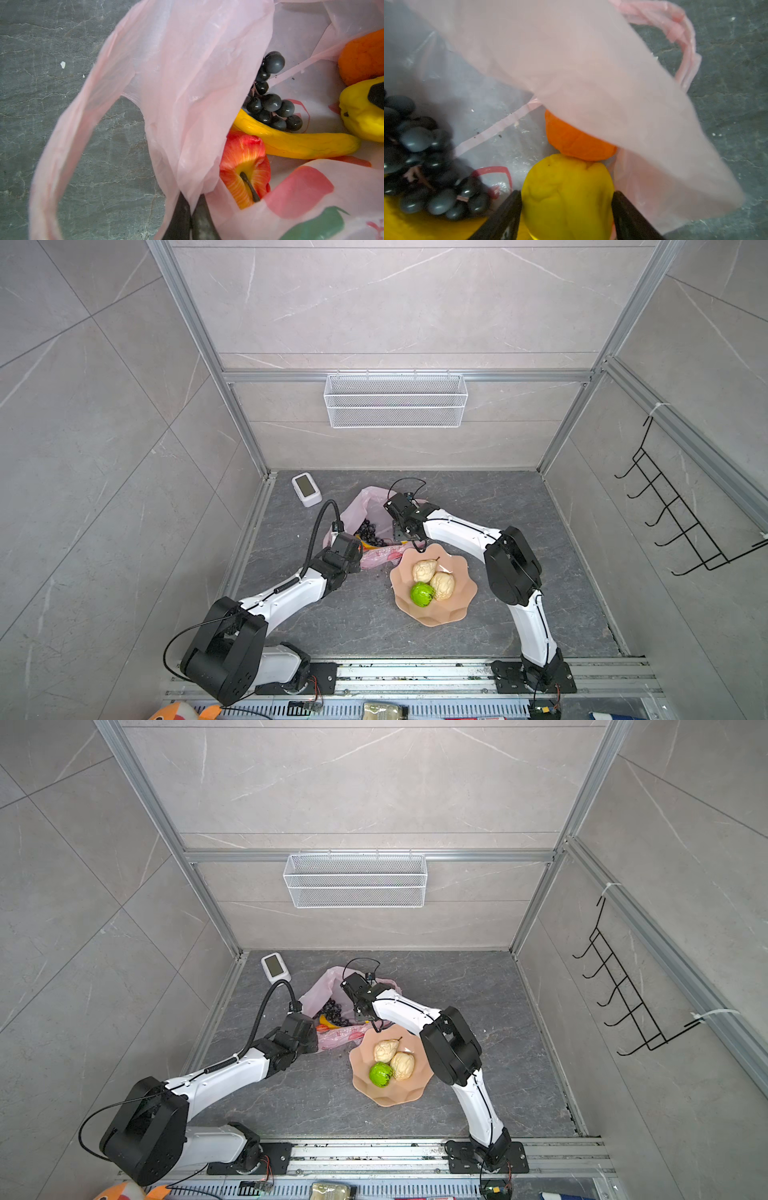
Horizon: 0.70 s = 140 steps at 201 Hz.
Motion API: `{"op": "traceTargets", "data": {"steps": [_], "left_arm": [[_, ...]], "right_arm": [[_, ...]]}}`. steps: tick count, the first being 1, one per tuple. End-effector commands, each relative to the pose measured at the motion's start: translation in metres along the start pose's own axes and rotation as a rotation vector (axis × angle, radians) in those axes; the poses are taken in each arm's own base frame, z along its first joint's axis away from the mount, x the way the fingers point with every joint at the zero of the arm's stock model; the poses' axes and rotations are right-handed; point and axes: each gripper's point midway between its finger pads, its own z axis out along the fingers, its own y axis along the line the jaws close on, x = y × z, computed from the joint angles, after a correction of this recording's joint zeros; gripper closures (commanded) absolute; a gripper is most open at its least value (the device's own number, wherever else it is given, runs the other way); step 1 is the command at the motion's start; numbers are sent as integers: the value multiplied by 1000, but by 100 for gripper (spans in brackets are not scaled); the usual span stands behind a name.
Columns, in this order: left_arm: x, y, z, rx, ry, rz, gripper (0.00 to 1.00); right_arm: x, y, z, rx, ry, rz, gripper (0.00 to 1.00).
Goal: Take the fake fruits out of the plastic bag
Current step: 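Close the right gripper around the yellow mango inside the bag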
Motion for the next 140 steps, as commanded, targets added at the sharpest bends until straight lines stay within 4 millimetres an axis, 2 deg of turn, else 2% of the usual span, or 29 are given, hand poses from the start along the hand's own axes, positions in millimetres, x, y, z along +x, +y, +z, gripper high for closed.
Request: {"op": "traceTargets", "data": {"steps": [1,48,111,140], "left_arm": [[-12,-4,-4,4,-31,6,100],[-11,-3,-3,0,-28,6,100],[-12,-2,-4,-3,-35,5,100],[-12,-2,-3,-5,-31,8,100]], "right_arm": [[11,-12,12,70,49,-40,29],[12,-1,19,38,69,-53,28],[18,-10,30,112,109,-113,26],[10,-6,22,87,88,-108,36]]}}
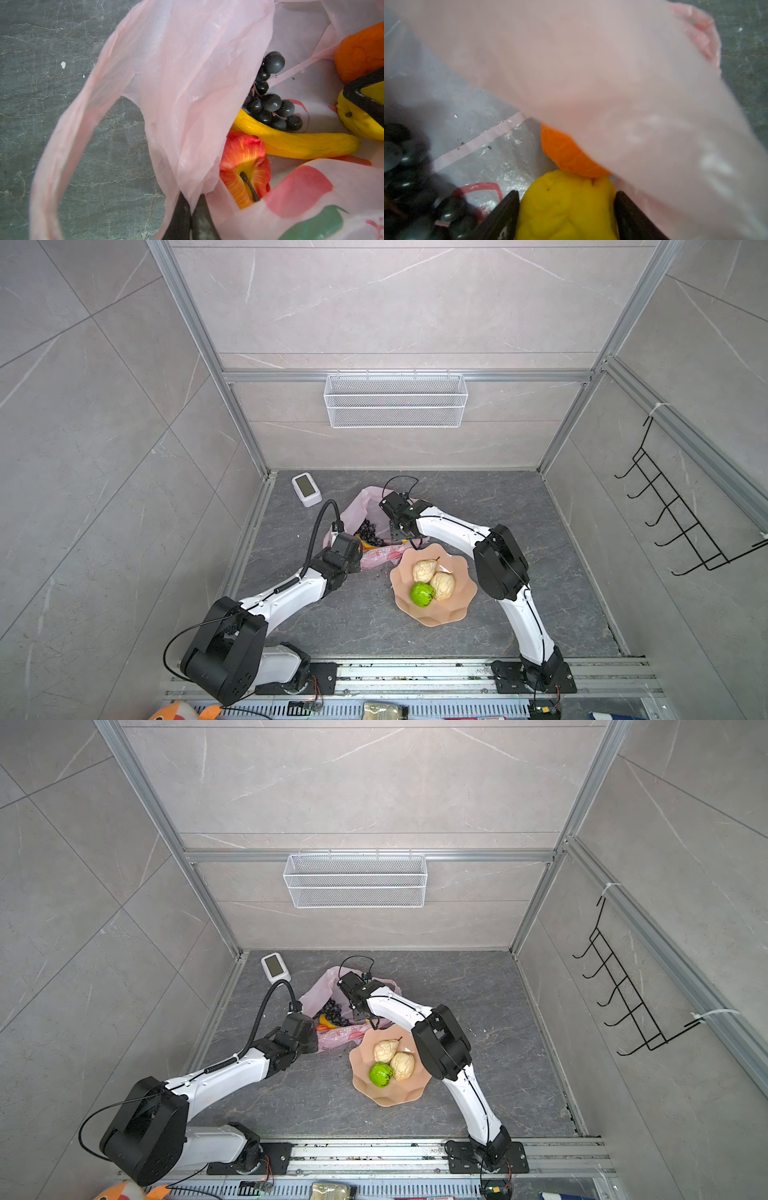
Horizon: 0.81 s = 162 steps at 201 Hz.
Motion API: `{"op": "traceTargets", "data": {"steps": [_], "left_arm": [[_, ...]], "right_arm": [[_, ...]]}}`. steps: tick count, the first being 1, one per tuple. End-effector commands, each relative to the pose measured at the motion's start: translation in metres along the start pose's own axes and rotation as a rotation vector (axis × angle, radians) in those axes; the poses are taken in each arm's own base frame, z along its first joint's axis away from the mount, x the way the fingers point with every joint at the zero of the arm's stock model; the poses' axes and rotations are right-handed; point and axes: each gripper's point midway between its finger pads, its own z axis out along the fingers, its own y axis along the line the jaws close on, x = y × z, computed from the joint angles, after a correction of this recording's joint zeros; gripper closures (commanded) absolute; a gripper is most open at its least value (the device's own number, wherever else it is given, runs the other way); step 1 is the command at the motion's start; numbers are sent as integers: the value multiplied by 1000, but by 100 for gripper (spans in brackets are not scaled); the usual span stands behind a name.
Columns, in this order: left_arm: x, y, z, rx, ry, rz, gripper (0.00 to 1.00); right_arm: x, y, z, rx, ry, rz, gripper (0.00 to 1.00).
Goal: Take the fake fruits out of the plastic bag
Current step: 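Close the right gripper around the yellow mango inside the bag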
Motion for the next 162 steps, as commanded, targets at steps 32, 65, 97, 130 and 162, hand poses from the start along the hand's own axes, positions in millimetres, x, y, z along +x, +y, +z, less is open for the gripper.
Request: {"op": "traceTargets", "data": {"steps": [32,65,97,130,162], "left_arm": [[-13,-2,-4,-4,-35,4,100],[-12,-2,-4,-4,-32,5,100],[-11,-2,-3,-2,-29,7,100],[-12,-2,-4,0,-31,5,100],[-12,-3,-4,3,-31,3,100]], "right_arm": [[2,-5,-10,0,22,-28,43],[-18,1,-41,-109,-59,48,43],[-34,4,-69,-234,-128,145,43],[-42,-4,-83,-350,-165,266,44],[-44,-12,-92,-450,-176,367,45]]}}
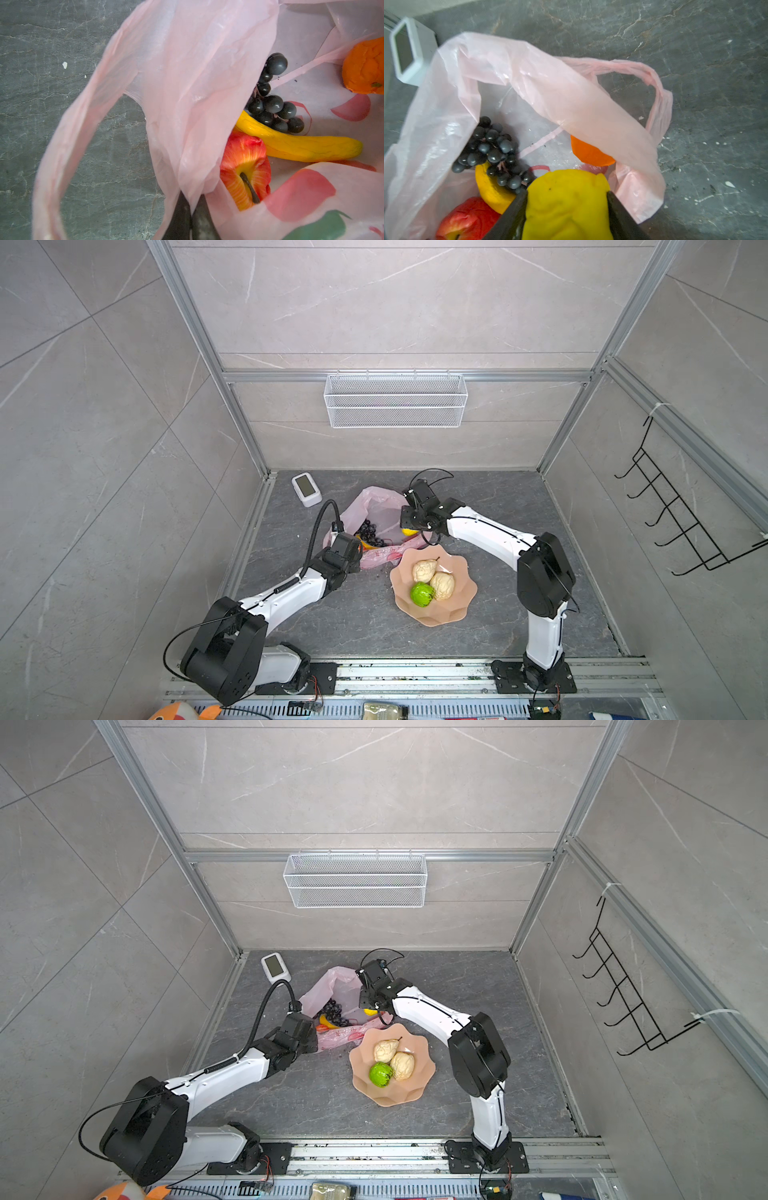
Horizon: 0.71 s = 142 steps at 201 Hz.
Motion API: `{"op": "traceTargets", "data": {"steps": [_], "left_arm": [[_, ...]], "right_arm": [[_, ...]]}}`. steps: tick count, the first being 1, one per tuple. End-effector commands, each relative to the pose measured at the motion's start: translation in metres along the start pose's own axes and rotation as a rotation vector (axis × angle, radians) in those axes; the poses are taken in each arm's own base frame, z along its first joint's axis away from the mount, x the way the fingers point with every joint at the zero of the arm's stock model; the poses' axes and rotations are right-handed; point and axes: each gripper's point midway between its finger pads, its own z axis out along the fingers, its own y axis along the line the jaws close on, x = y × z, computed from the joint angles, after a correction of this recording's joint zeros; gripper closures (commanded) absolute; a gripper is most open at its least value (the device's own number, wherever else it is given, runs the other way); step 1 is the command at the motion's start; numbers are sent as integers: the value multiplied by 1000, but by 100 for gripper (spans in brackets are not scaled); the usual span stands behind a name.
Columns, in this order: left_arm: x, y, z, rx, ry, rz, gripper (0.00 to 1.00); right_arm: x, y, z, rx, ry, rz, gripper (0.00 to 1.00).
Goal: Take the fake fruits out of the plastic bag
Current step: 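Close the right gripper around the yellow mango inside the bag, then lift the yellow mango out of the bag over the peach bowl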
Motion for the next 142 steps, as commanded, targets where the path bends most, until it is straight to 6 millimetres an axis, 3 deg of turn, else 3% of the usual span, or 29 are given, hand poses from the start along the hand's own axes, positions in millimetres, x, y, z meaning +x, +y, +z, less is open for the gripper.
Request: {"op": "traceTargets", "data": {"steps": [1,57,113,142], "left_arm": [[-12,-3,-4,6,-30,3,100],[-12,-3,-5,4,-33,2,100],[-13,-2,-6,4,-37,3,100],[-13,-3,-6,9,-35,2,100]], "right_arm": [[-8,9,-10,-123,-24,113,45],[-7,-5,-46,-224,-59,257,45],[31,-27,-83,-288,-15,330,44],[51,-47,-92,-287,32,349,45]]}}
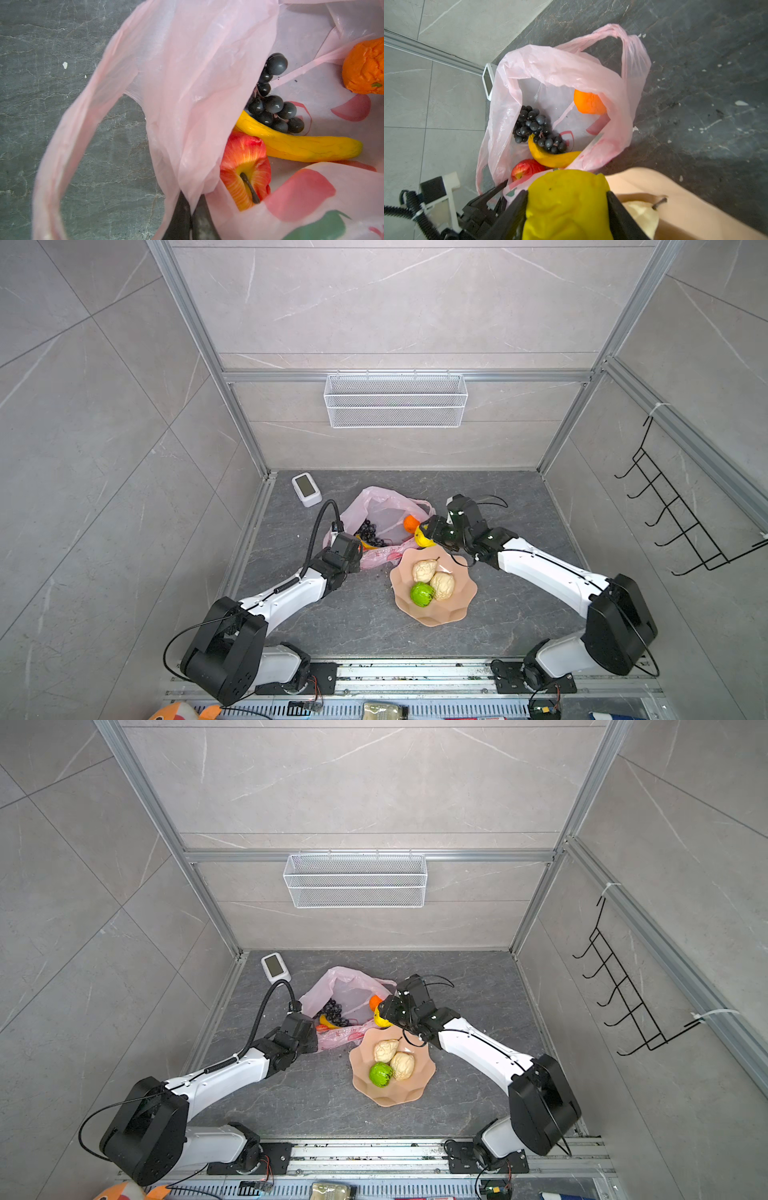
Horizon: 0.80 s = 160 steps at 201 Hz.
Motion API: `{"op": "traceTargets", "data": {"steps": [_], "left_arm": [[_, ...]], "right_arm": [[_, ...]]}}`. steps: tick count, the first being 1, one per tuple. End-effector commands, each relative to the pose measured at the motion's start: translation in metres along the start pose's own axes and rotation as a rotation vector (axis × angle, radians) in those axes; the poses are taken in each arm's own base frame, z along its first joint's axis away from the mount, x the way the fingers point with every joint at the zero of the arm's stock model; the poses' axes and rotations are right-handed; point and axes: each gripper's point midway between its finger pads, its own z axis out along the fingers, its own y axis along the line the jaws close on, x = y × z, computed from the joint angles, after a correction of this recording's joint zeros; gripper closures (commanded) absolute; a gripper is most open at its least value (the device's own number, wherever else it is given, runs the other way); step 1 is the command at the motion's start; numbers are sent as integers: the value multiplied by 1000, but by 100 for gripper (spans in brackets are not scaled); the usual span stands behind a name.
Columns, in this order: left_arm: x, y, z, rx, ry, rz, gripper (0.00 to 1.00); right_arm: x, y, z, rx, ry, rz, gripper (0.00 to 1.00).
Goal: Take the fake fruits out of the plastic bag
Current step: 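Lift the yellow mango out of the bag over the peach bowl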
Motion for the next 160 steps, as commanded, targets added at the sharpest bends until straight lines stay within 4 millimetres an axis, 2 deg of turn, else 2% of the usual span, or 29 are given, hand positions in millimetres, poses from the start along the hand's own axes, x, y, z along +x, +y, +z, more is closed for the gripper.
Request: {"op": "traceTargets", "data": {"steps": [1,30,70,127,160], "left_arm": [[-13,-3,-6,8,-35,2,100],[-13,-3,-5,7,-34,3,100],[-12,-2,-4,0,-32,5,100],[-12,-2,-4,0,-32,5,100],[-11,-3,-3,1,-30,6,100]], "right_arm": [[9,-13,-12,-19,36,48,44],[20,-38,-17,-21,82,101,45],[32,-58,-15,-10,114,147,44],[45,-77,-6,-1,132,227,44],[51,-80,0,-18,147,246,42]]}}
